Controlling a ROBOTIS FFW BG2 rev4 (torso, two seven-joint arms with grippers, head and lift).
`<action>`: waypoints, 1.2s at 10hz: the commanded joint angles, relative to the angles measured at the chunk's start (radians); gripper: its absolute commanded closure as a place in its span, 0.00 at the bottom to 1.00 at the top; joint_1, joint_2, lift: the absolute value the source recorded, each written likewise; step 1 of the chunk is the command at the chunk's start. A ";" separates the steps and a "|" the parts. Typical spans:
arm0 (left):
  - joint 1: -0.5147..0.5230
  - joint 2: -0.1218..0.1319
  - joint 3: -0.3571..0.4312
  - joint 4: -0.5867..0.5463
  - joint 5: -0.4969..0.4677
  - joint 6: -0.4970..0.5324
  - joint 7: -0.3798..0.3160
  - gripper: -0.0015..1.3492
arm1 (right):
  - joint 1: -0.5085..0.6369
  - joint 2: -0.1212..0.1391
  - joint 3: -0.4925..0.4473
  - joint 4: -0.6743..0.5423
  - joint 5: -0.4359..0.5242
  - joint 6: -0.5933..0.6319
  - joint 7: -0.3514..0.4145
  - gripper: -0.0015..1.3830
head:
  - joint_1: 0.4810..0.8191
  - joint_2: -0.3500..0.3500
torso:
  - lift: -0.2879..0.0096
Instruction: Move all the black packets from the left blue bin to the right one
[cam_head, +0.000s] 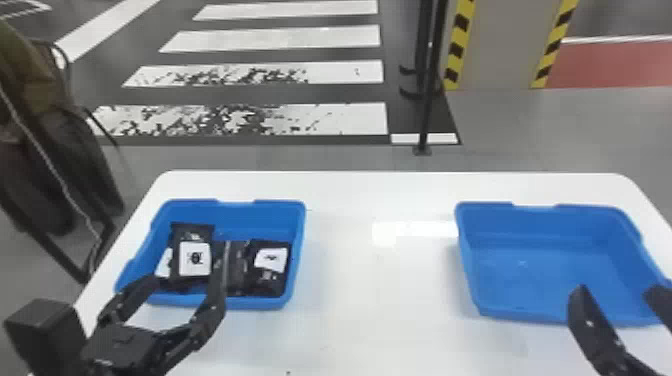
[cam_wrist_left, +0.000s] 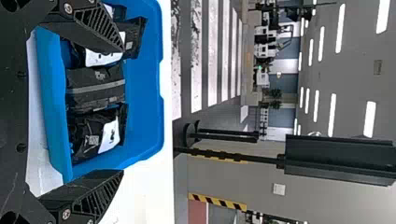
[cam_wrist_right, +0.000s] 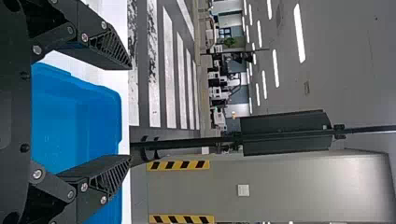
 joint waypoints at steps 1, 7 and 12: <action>-0.064 -0.003 0.006 0.023 -0.021 0.076 0.000 0.09 | -0.004 0.001 0.002 0.004 -0.003 0.000 0.000 0.28 | 0.63 0.62 | 0.50; -0.376 0.077 -0.080 0.175 -0.079 0.434 0.000 0.09 | -0.019 0.001 0.008 0.019 -0.017 0.000 0.003 0.28 | 0.63 0.61 | 0.50; -0.572 0.133 -0.177 0.293 -0.089 0.704 -0.054 0.09 | -0.029 0.001 0.008 0.033 -0.021 0.000 0.014 0.28 | 0.63 0.53 | 0.50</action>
